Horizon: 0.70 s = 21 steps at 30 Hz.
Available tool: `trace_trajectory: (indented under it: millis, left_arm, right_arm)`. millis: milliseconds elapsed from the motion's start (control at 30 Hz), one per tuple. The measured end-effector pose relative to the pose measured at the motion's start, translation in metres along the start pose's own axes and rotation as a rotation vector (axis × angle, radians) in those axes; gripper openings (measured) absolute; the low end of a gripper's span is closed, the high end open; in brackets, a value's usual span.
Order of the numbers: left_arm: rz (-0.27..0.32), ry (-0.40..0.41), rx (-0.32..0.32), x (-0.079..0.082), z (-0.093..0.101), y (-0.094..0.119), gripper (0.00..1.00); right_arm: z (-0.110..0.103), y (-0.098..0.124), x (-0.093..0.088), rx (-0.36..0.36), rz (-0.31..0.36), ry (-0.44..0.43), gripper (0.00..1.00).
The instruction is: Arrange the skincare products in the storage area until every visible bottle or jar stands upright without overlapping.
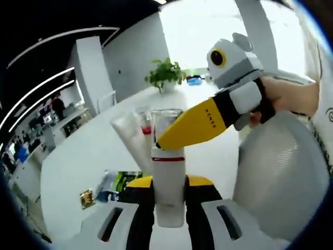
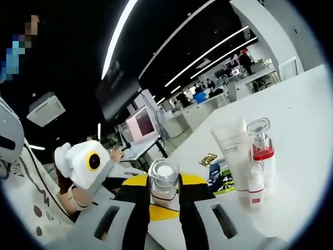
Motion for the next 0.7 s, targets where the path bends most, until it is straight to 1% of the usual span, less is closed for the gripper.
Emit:
trace_trajectory:
  millis: [33, 133, 200, 267, 333, 400, 433, 467, 500, 567, 600, 667, 700]
  left_arm:
    - [0.0, -0.002, 0.024, 0.002, 0.0, -0.001, 0.16]
    - [-0.001, 0.027, 0.025, 0.004, 0.001, -0.003, 0.17]
    - [-0.01, 0.028, 0.031, 0.003, 0.002, -0.003, 0.17]
    - [-0.006, 0.039, 0.029, 0.003, 0.004, -0.003, 0.17]
    - [-0.011, 0.045, 0.022, 0.003, 0.006, -0.003, 0.17]
    - [-0.011, 0.021, 0.034, 0.003, 0.008, -0.003, 0.17]
    - [-0.018, 0.005, 0.022, 0.002, 0.01, -0.003, 0.18]
    - [-0.025, 0.005, 0.017, 0.001, 0.01, -0.003, 0.18]
    - [-0.009, -0.017, 0.017, 0.002, 0.009, -0.003, 0.18]
    - [-0.018, -0.013, -0.024, 0.001, 0.01, -0.004, 0.19]
    - [-0.014, -0.016, -0.041, 0.001, 0.011, -0.004, 0.19]
    - [-0.008, -0.043, -0.05, 0.002, 0.011, -0.004, 0.19]
    - [-0.004, -0.057, -0.082, 0.003, 0.012, -0.003, 0.2]
  right_arm:
    - [0.0, 0.0, 0.0, -0.008, 0.01, -0.019, 0.2]
    - [0.002, -0.002, 0.001, -0.027, 0.047, -0.05, 0.19]
    - [0.004, -0.003, 0.0, -0.033, 0.047, -0.064, 0.19]
    - [0.005, -0.002, -0.001, -0.03, 0.06, -0.087, 0.19]
    - [0.005, -0.002, -0.002, -0.033, 0.059, -0.088, 0.19]
    - [0.004, -0.002, -0.003, -0.033, 0.052, -0.082, 0.18]
    - [0.003, -0.002, -0.003, -0.034, 0.038, -0.066, 0.18]
    - [0.004, -0.003, -0.005, -0.03, 0.026, -0.059, 0.18]
    - [0.005, -0.002, -0.005, -0.026, 0.033, -0.062, 0.17]
    - [0.007, -0.001, -0.006, -0.015, 0.017, -0.054, 0.17]
    - [0.007, -0.001, -0.005, -0.012, 0.023, -0.047, 0.17]
    - [0.006, 0.001, -0.004, -0.005, 0.015, 0.001, 0.17]
    - [0.005, 0.002, -0.003, 0.001, 0.011, 0.04, 0.17]
Point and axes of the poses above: the point that each gripper's makers call its tool centre point, and the gripper's own axes: y roughly backward along the fingers, z roughly to its right, x roughly out of its top, the point moved 6 cm from there along y, roughly backward along the fingers, and after that the axes turned 15 degrees about -z, right-handed, at the moved point
